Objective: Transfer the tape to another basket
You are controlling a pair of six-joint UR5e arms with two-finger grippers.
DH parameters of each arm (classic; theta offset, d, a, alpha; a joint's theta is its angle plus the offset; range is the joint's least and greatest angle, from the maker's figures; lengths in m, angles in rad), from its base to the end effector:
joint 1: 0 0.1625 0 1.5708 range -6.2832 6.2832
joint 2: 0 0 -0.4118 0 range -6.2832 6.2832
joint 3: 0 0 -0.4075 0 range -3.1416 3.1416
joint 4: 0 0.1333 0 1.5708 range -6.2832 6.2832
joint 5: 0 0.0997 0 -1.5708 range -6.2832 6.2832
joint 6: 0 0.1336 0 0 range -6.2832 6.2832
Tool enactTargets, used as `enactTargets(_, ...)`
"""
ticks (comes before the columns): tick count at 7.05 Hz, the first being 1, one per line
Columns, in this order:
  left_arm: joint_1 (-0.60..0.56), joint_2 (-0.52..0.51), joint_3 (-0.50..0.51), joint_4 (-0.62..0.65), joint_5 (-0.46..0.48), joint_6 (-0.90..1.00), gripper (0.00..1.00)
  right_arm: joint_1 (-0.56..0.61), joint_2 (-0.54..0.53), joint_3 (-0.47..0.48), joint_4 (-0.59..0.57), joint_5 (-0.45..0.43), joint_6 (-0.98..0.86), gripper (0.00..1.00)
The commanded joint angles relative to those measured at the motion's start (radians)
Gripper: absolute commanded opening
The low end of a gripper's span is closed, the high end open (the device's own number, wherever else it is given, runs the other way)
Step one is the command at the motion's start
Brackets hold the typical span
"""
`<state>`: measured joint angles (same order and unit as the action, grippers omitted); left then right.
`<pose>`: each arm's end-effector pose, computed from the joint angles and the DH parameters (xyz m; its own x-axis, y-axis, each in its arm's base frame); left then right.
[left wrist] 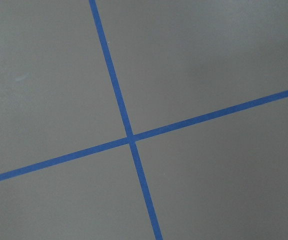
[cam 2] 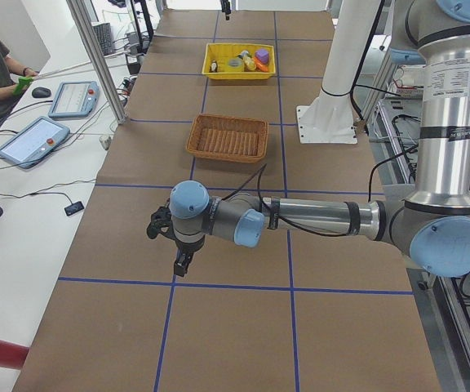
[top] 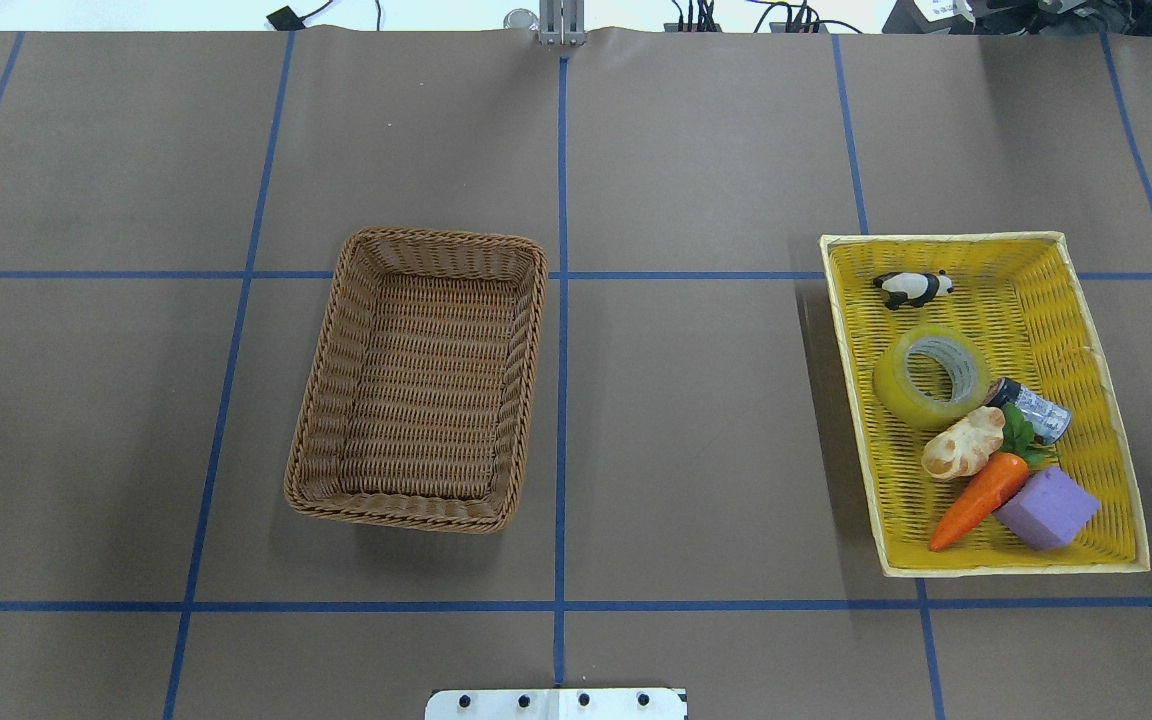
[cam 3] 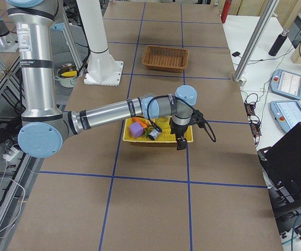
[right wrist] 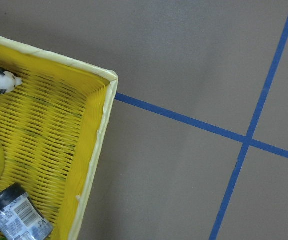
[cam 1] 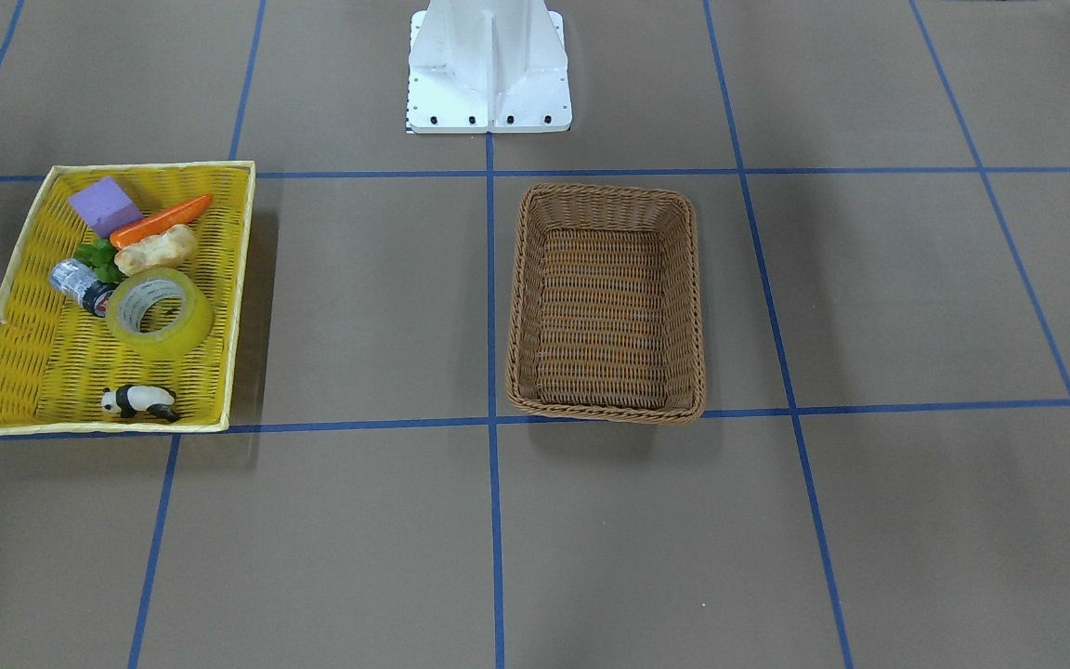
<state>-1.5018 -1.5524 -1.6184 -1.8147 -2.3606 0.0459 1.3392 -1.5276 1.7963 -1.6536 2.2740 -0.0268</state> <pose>-0.0024 -0.5225 0.6260 0.6853 0.2835 -0.6708 -0.0979 0.9486 0.3008 -0.0754 -0.5242 0.5475 0.7087 -0.3169 0.6303 0.2447 0.9484 0.2018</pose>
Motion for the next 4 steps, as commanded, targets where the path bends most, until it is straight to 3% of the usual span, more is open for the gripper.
enactTargets(1, 0.0, 0.0, 0.0, 0.0, 0.0, 0.0, 0.98, -0.002, 0.001, 0.003, 0.002, 0.036, 0.01, 1.0)
enactTargets(4, 0.0, 0.0, 0.002, 0.0, -0.002, 0.0, 0.98, -0.119, 0.009, 0.08, 0.046, 0.035, 0.232, 1.0)
